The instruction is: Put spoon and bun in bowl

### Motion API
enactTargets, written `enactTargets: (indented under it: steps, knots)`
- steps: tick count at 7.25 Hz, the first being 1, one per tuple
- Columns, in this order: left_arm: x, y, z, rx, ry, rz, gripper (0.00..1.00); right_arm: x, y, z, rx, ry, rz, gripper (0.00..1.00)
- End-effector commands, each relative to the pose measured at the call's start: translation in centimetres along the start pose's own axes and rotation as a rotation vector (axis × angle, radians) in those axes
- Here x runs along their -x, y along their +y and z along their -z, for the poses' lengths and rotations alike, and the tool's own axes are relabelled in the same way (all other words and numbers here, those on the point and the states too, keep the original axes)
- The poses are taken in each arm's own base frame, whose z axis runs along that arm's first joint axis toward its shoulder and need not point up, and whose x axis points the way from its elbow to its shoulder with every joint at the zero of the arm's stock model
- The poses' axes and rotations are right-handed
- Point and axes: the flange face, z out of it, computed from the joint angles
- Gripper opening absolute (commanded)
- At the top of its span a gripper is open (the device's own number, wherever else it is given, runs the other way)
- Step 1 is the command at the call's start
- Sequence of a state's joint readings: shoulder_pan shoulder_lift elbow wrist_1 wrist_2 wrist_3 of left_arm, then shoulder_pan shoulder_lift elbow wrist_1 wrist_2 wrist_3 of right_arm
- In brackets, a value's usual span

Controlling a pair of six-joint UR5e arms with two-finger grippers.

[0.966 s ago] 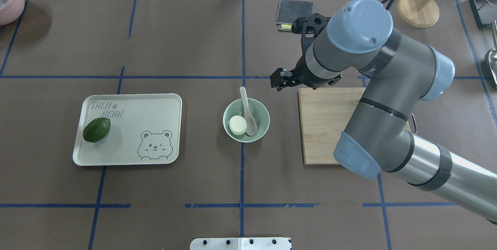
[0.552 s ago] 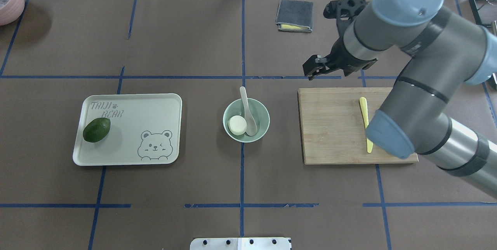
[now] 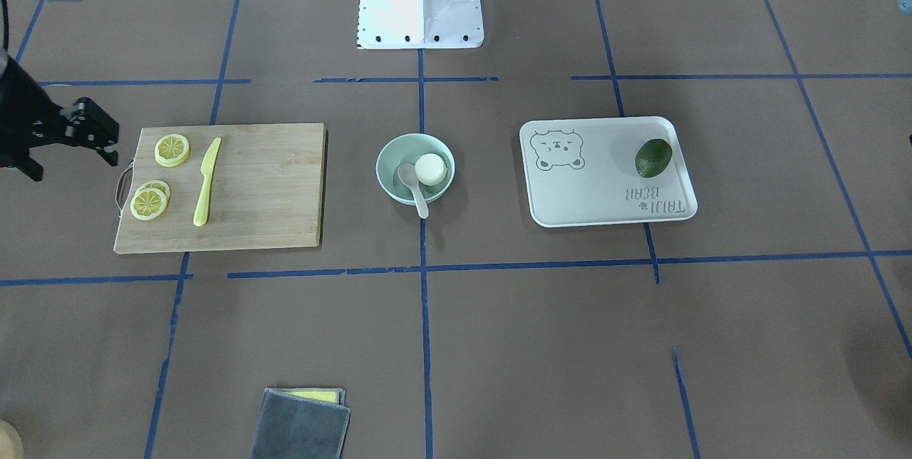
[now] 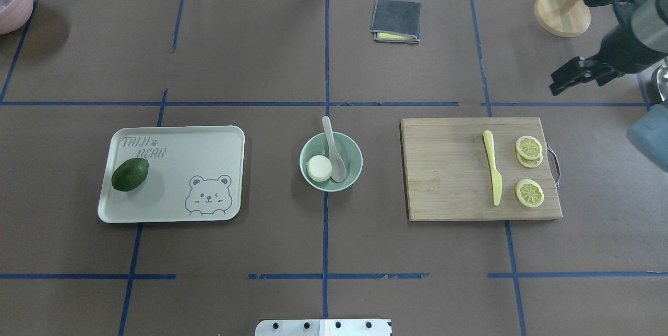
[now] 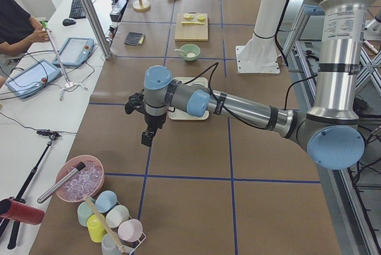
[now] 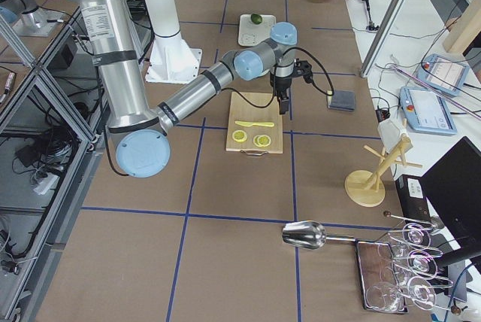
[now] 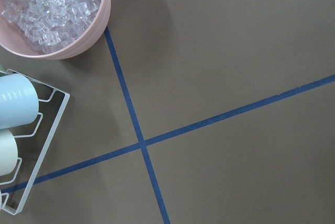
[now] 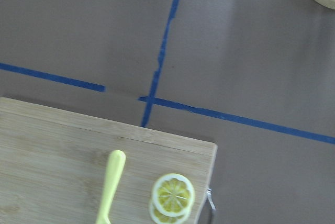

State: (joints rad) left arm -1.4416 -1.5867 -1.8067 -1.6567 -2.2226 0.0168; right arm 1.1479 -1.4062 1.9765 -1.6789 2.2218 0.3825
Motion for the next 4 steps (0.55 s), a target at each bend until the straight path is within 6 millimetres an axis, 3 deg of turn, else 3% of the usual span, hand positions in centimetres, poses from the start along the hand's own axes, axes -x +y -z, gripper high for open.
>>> enactTargets:
  steps: [1, 3, 4]
  knots:
    - [0.7, 0.7, -0.3, 0.010, -0.002, 0.016, 1.00, -13.1, 4.1, 0.8, 0.030, 0.024, 0.062, 1.00]
    - [4.0, 5.1, -2.7, 0.075, 0.001, 0.099, 1.00, -21.7, 6.6, 0.8, 0.052, 0.046, 0.097, 1.00]
    - [5.7, 7.5, -3.4, 0.095, 0.057, 0.123, 1.00, -24.0, 7.5, 0.2, 0.060, 0.016, 0.048, 1.00]
